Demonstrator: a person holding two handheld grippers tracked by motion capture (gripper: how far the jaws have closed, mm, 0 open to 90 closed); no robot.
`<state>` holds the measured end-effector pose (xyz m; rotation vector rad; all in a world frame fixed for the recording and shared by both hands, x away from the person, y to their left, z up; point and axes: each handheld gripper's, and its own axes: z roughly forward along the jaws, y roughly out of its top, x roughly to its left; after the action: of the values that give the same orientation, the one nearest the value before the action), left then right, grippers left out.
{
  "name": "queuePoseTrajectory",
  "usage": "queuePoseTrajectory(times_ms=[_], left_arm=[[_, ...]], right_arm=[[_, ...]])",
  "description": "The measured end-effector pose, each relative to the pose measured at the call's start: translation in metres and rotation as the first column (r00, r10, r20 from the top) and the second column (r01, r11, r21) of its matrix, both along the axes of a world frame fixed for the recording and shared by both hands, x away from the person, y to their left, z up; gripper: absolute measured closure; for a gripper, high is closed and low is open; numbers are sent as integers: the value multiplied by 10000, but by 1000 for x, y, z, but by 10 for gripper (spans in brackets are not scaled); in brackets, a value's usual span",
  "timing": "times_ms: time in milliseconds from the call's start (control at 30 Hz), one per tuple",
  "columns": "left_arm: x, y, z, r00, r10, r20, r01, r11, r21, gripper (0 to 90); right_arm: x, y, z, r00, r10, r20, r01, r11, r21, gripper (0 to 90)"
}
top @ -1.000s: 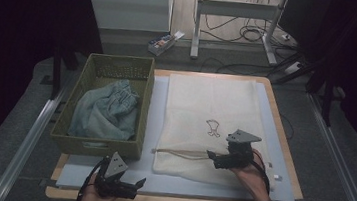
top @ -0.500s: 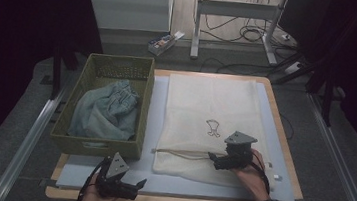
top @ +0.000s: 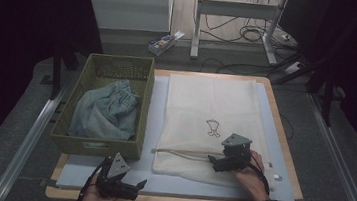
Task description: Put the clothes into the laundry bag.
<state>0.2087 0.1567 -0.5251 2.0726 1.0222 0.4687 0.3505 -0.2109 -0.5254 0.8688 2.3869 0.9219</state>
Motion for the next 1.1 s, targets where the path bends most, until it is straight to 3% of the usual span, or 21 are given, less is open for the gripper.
queuePoseTrajectory(times_ms=[533, 800, 1067, 1100], left_arm=[[0, 0, 1, 10000, 10, 54, -10, 10000, -1, 37], [-1, 0, 1, 10000, -10, 48, 10, 10000, 1, 37], [-1, 0, 1, 10000, -16, 57, 16, 10000, 15, 37], [-1, 0, 1, 10000, -18, 76, 18, 10000, 15, 37]], right_arm=[[7, -11, -2, 9962, -871, 1, 871, 9959, -237, 0], [11, -20, 0, 9894, -1450, -51, 1448, 9892, -213, 0], [10, -20, 4, 9846, -1711, 363, 1721, 9847, -254, 0], [10, -21, 6, 9823, -1815, 468, 1825, 9830, -189, 31]])
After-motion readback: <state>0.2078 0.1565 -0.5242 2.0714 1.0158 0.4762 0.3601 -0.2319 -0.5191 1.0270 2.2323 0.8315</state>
